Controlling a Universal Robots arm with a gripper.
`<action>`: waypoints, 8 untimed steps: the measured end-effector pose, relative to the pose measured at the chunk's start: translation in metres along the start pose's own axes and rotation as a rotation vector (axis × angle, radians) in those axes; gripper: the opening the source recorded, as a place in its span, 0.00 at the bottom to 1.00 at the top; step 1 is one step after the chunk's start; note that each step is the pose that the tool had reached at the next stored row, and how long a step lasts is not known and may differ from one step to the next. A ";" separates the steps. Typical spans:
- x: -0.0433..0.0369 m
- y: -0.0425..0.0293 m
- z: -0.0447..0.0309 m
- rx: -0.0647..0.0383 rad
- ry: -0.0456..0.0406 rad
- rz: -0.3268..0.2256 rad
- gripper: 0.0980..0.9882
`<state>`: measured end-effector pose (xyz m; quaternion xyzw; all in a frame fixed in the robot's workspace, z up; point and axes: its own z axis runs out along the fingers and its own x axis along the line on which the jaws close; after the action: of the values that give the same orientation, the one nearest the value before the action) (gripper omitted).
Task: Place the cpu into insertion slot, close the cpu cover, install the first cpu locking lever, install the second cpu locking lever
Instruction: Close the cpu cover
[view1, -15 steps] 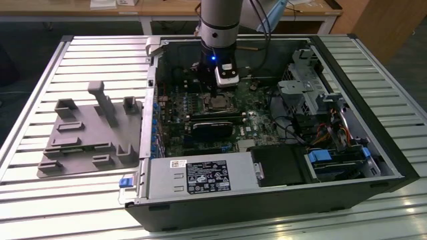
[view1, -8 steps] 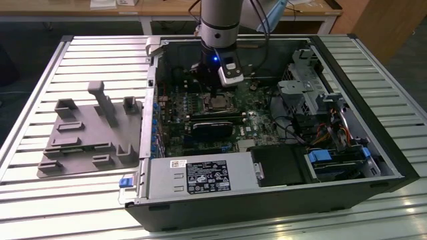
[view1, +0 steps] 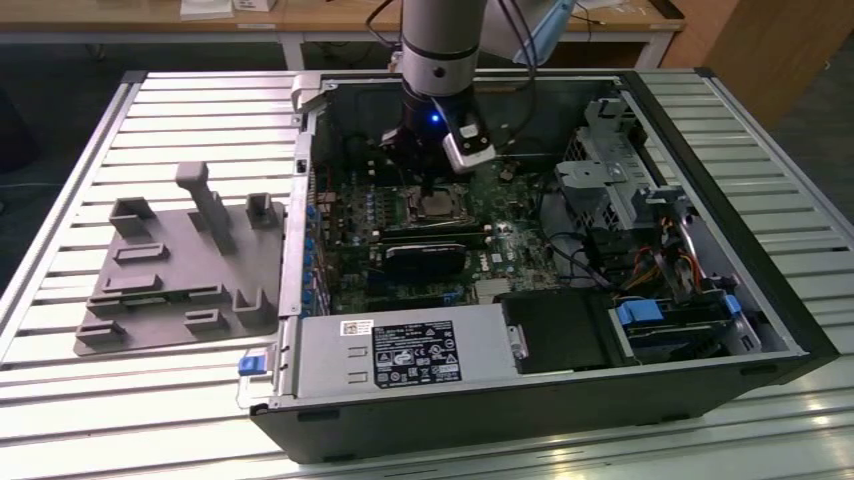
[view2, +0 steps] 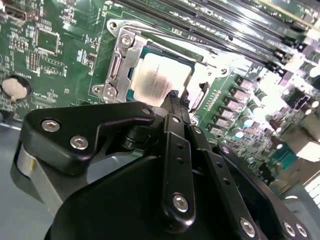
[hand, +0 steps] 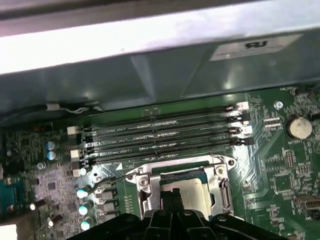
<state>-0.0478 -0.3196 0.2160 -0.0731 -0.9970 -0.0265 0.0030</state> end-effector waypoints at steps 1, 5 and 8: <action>0.0000 -0.0002 0.0000 0.000 -0.0016 -0.011 0.01; 0.0000 -0.0017 0.0000 -0.001 -0.0097 -0.045 0.01; 0.0000 -0.0034 -0.0001 -0.003 -0.0223 -0.066 0.01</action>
<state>-0.0483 -0.3230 0.2159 -0.0402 -0.9988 -0.0271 -0.0091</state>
